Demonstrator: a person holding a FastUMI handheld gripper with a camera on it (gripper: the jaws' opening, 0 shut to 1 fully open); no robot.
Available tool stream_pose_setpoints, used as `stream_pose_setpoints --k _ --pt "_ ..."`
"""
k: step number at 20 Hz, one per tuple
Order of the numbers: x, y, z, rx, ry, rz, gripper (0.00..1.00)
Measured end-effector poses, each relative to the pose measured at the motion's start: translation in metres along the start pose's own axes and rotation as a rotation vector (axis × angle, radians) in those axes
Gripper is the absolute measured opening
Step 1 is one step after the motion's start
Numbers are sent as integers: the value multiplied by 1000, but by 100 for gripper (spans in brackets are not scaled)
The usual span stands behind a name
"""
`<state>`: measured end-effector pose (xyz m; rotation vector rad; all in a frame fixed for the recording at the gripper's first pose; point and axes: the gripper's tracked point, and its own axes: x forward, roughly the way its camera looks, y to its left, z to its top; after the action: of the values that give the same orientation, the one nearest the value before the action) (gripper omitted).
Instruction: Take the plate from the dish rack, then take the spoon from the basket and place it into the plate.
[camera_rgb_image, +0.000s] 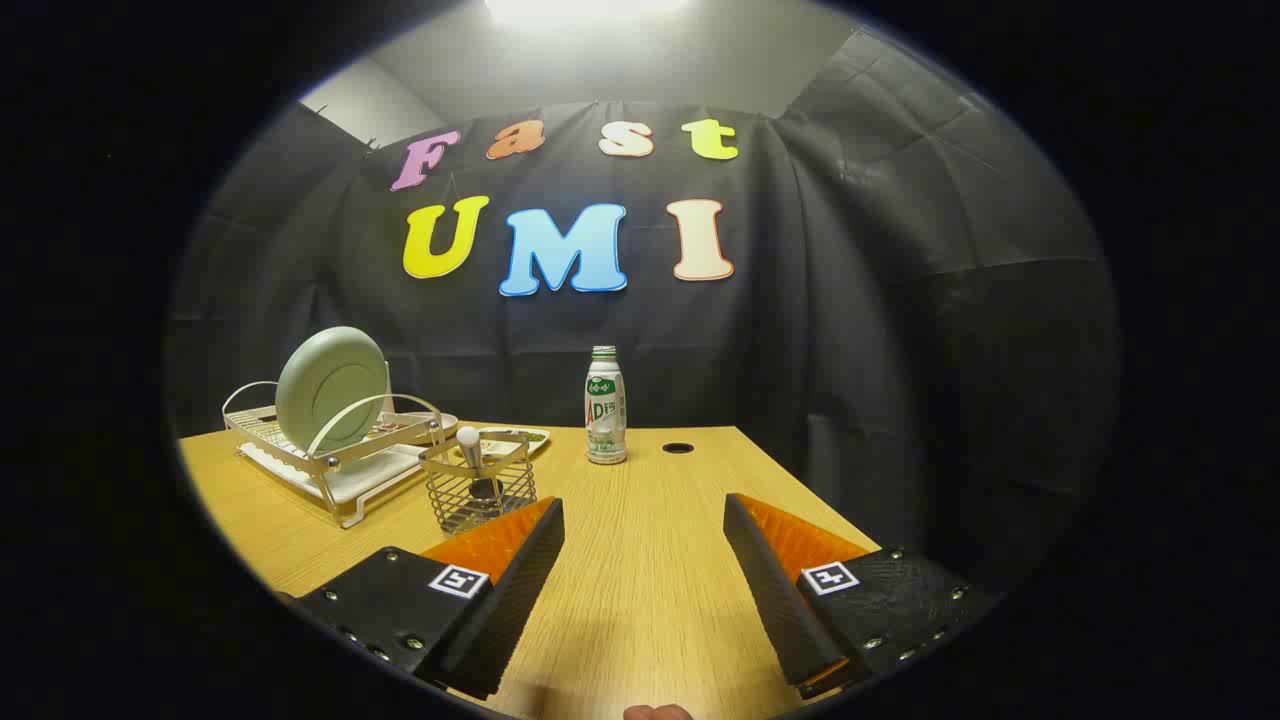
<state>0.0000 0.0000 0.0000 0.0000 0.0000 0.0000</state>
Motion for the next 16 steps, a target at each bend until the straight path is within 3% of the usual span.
stream_pose_setpoints --k 9,16 --pt "64 -5 7 53 -4 6 98" --pt "65 -1 96 -11 -78 7 98"
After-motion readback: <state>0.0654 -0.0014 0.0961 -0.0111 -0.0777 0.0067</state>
